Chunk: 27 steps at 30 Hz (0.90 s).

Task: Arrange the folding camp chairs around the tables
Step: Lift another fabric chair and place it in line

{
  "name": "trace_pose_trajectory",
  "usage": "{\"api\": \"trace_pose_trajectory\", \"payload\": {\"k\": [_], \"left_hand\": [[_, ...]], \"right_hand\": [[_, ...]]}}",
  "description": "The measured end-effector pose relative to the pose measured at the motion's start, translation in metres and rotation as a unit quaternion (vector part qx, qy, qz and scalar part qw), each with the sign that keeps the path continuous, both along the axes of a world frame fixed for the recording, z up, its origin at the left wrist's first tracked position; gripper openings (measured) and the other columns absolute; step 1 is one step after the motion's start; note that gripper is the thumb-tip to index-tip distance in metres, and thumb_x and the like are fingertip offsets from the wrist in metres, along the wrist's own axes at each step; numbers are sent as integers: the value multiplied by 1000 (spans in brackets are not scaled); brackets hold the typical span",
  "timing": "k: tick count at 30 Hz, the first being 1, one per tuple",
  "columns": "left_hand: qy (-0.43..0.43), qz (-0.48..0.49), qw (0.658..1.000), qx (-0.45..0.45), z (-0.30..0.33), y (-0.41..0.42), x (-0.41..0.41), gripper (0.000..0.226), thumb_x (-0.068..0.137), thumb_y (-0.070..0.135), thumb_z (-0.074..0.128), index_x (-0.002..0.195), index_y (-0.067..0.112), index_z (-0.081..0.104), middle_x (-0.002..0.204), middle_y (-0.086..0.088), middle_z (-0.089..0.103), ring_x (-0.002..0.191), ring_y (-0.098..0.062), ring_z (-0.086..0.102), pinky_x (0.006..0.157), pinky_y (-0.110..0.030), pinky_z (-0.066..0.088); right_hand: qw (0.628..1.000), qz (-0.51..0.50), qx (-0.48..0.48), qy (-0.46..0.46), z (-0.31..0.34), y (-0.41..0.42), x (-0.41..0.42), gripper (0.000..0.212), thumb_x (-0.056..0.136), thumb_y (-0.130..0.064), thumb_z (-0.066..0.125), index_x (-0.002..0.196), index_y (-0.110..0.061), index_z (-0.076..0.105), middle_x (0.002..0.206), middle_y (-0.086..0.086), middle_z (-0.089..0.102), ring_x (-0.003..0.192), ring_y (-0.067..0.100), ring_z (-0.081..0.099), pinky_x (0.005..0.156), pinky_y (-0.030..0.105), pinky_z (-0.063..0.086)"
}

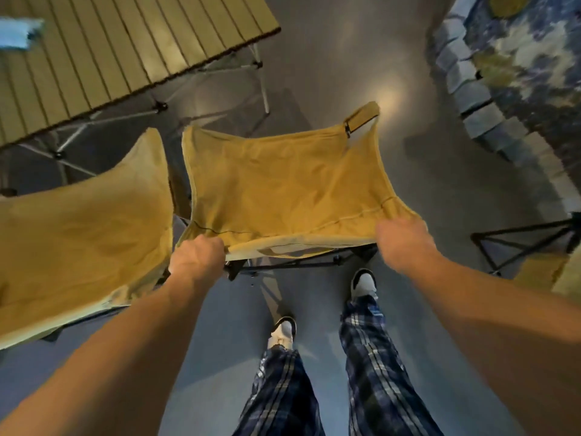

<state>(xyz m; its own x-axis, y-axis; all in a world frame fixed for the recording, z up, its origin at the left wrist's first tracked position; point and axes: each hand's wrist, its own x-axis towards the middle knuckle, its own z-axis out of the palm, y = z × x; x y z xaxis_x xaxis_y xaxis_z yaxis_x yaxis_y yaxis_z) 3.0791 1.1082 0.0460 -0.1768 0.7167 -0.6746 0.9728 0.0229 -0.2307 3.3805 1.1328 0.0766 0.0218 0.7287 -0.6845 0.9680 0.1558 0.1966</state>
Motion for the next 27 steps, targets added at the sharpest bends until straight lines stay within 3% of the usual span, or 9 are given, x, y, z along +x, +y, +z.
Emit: {"api": "trace_pose_trajectory", "payload": {"k": [4, 7, 13, 19, 25, 27], "left_hand": [[-9, 91, 996, -12, -7, 4, 14, 27, 97, 10, 44, 120, 11, 58, 111, -12, 64, 100, -33, 64, 74, -39, 50], [-7, 124, 992, -10, -16, 0, 23, 30, 97, 10, 46, 125, 9, 57, 107, -13, 65, 95, -32, 65, 69, -36, 47], [-16, 180, 982, 57, -26, 6, 36, 17, 96, 7, 51, 104, 6, 66, 98, -14, 64, 84, -32, 63, 67, -37, 48], [-27, 241, 968, 59, -24, 25, 41, 22, 95, 4, 49, 108, 8, 66, 101, -16, 66, 89, -34, 65, 75, -41, 52], [-23, 263, 964, 32, -19, 37, 33, 23, 95, 5, 49, 111, 7, 65, 104, -16, 64, 92, -34, 63, 79, -42, 53], [-21, 260, 965, 20, -17, 36, 32, 24, 96, 7, 48, 113, 8, 65, 104, -15, 64, 85, -30, 60, 78, -40, 52]], "right_hand": [[999, 45, -1, 9, -10, 53, 12, 28, 90, 4, 50, 113, -8, 61, 118, 13, 60, 114, 36, 54, 91, 41, 46], [997, 70, -21, 17, -19, 87, 22, 31, 89, 4, 50, 116, -8, 60, 120, 15, 57, 119, 39, 47, 86, 42, 49], [990, 139, -36, -3, -28, 130, 34, 29, 89, 2, 55, 115, -10, 59, 116, 11, 59, 115, 35, 51, 76, 38, 48], [977, 214, -17, -5, -25, 148, 31, 26, 91, 2, 49, 110, -12, 59, 88, 4, 49, 104, 29, 58, 73, 33, 37], [983, 182, -22, -1, -27, 156, 19, 25, 89, 3, 48, 108, -9, 61, 91, 7, 54, 105, 33, 56, 74, 35, 40], [985, 168, -29, 0, -28, 154, 18, 26, 90, 1, 49, 112, -9, 60, 101, 9, 58, 111, 35, 52, 77, 37, 44]]}}
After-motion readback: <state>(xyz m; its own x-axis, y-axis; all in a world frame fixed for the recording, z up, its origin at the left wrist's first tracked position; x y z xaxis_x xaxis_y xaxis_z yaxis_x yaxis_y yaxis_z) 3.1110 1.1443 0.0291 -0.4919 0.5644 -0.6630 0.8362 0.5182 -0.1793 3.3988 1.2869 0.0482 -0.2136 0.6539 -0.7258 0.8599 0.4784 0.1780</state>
